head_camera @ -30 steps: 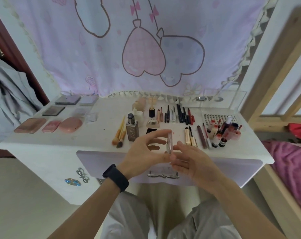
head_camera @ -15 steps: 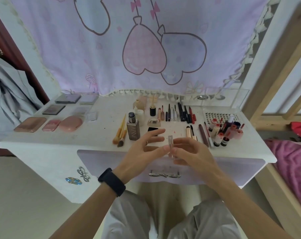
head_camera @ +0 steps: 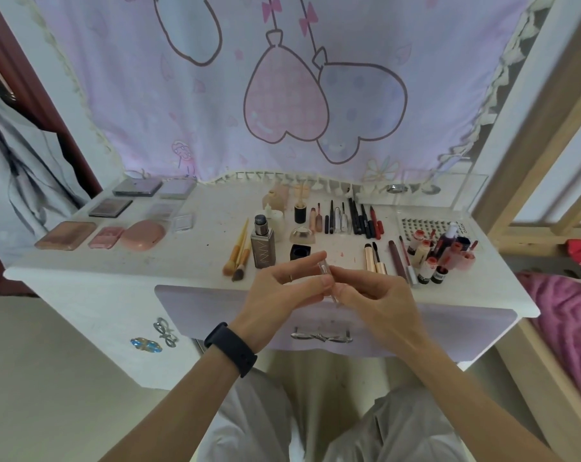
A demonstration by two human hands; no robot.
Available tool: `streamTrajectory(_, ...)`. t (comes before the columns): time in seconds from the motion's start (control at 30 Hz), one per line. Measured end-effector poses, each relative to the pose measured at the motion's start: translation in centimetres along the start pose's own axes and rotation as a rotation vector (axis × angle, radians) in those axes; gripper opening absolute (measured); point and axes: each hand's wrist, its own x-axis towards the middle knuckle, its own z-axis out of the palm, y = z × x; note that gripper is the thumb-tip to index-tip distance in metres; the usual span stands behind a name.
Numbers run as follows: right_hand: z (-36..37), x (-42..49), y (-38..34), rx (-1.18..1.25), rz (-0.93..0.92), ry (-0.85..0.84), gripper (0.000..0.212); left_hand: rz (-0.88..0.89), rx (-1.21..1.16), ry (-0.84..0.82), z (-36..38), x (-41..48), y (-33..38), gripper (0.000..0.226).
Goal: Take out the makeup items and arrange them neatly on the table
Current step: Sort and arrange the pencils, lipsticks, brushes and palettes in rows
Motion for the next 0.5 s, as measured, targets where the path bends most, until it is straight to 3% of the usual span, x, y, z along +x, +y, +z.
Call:
streamTrajectory(0.33,1.3,-0.1,-0.2,-0.069,-0.073,0.028,0.029,-0.028,-0.137,0.034,-0.1,0.0,-0.4,0.055)
streamTrajectory(0.5,1.6,0.1,-0.4,-0.051,-0.088,0.021,0.025,0.016,-0.087,0.057,0.0,0.2,-0.3,0.046)
